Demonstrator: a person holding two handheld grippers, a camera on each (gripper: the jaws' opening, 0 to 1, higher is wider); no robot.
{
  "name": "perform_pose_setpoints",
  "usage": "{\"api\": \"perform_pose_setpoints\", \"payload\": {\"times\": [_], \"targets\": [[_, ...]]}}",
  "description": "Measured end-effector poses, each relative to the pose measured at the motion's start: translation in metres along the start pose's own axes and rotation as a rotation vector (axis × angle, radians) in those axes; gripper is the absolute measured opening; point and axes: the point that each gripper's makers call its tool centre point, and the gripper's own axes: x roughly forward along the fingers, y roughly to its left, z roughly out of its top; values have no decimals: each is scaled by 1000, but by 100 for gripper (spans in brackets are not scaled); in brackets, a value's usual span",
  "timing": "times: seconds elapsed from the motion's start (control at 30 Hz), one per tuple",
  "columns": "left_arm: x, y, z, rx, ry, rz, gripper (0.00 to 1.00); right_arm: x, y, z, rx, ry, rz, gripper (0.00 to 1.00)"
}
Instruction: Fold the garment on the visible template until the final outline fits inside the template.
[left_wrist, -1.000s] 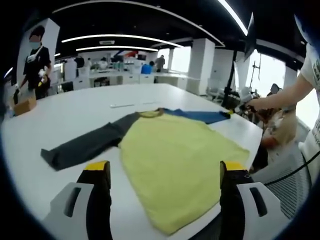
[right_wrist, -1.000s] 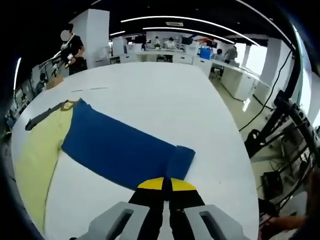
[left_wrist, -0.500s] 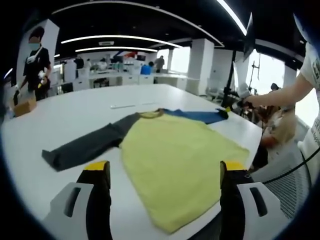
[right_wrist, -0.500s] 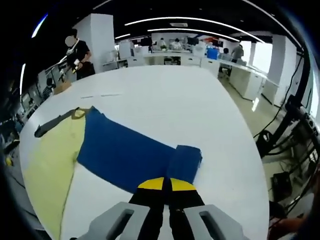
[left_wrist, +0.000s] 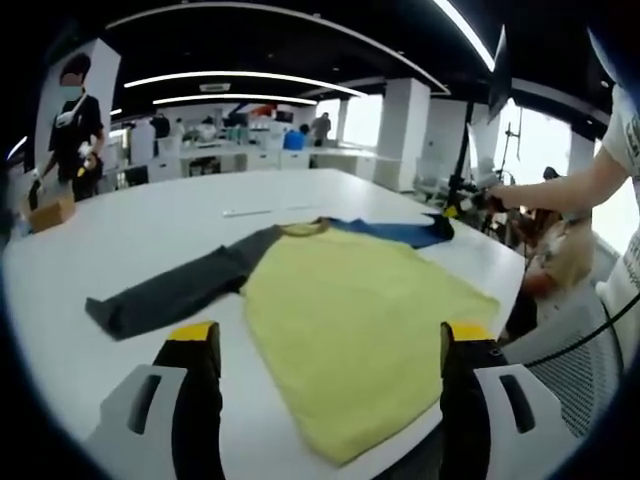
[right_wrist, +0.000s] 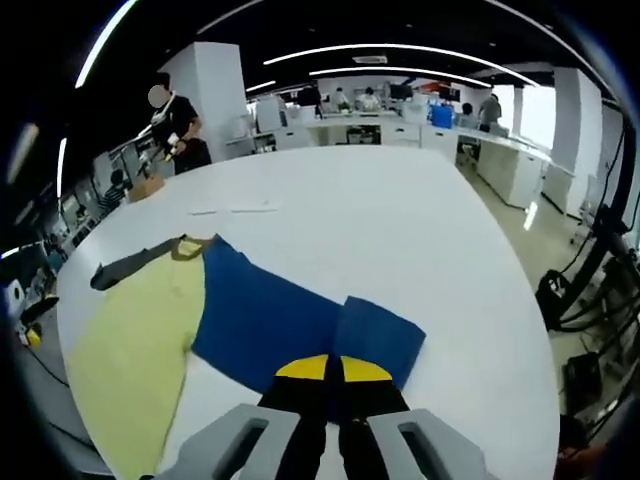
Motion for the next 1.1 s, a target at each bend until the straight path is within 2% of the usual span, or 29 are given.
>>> {"api": "perform_pose_setpoints", "payload": {"times": [0.07, 0.17, 0.3, 0.7, 1.1], "targets": [[0, 3, -2, 0, 0, 1, 87, 1, 5, 2, -6, 1, 6, 0], [0, -2, 0, -5, -3, 5, 87, 1, 15, 3, -10, 14, 11, 0], [-1, 2, -3, -9, -2, 7, 87, 5, 17, 7, 6, 6, 31, 0], [-2, 7, -7, -16, -4, 11, 88, 19, 67, 20, 13, 8, 87, 0], [-2, 0, -8, -25, 0, 8, 87, 29, 101, 35, -6, -1, 142, 0]]}}
